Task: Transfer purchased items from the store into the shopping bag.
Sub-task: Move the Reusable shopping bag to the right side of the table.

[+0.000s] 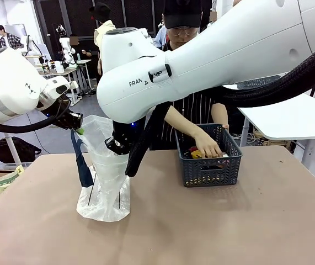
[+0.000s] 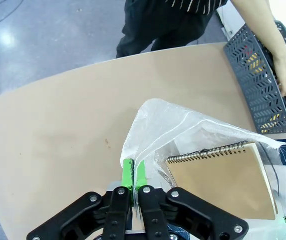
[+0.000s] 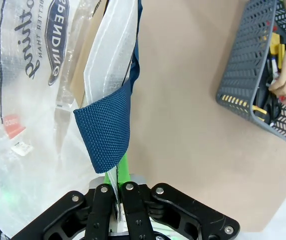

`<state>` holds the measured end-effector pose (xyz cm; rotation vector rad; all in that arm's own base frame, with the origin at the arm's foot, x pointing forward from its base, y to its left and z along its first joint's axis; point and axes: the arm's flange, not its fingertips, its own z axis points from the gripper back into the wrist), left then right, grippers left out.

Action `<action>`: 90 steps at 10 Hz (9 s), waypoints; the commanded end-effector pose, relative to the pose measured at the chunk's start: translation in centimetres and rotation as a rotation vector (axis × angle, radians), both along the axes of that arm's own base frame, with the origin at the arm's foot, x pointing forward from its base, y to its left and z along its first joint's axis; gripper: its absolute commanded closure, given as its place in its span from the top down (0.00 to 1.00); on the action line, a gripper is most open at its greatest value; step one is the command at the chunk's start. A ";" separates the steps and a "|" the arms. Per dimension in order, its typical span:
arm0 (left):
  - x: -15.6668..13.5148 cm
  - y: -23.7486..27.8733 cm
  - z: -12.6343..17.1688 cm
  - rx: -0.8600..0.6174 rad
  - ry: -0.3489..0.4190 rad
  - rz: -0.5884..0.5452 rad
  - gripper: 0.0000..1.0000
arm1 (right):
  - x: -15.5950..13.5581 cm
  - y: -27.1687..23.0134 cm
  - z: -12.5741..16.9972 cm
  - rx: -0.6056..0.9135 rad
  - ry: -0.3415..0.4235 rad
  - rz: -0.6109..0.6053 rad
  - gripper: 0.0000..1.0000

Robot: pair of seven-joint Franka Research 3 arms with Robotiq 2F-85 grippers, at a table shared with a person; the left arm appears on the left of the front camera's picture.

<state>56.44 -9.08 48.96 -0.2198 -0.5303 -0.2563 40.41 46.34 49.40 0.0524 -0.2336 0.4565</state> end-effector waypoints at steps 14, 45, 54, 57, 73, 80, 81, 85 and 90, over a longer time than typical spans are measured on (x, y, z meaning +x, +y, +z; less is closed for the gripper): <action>-0.3 0.3 0.2 -0.010 -0.002 0.012 0.00 | 0.0 0.0 0.1 0.006 -0.003 0.013 0.00; -0.3 0.3 0.2 -0.010 -0.002 0.012 0.00 | 0.0 0.0 0.1 0.006 -0.003 0.013 0.00; -0.3 0.3 0.2 -0.010 -0.002 0.012 0.00 | 0.0 0.0 0.1 0.006 -0.003 0.013 0.00; -0.3 0.3 0.2 -0.010 -0.002 0.012 0.00 | 0.0 0.0 0.1 0.006 -0.003 0.013 0.00; -0.3 0.3 0.2 -0.010 -0.002 0.012 0.00 | 0.0 0.0 0.1 0.006 -0.003 0.013 0.00; -0.3 0.3 0.2 -0.010 -0.002 0.012 0.00 | 0.0 0.0 0.1 0.006 -0.003 0.013 0.00; -0.3 0.3 0.2 -0.010 -0.002 0.012 0.00 | 0.0 0.0 0.1 0.006 -0.003 0.013 0.00; -0.3 0.3 0.2 -0.010 -0.002 0.012 0.00 | 0.0 0.0 0.1 0.006 -0.003 0.013 0.00; -0.3 0.3 0.2 -0.010 -0.002 0.012 0.00 | 0.0 0.0 0.1 0.006 -0.003 0.013 0.00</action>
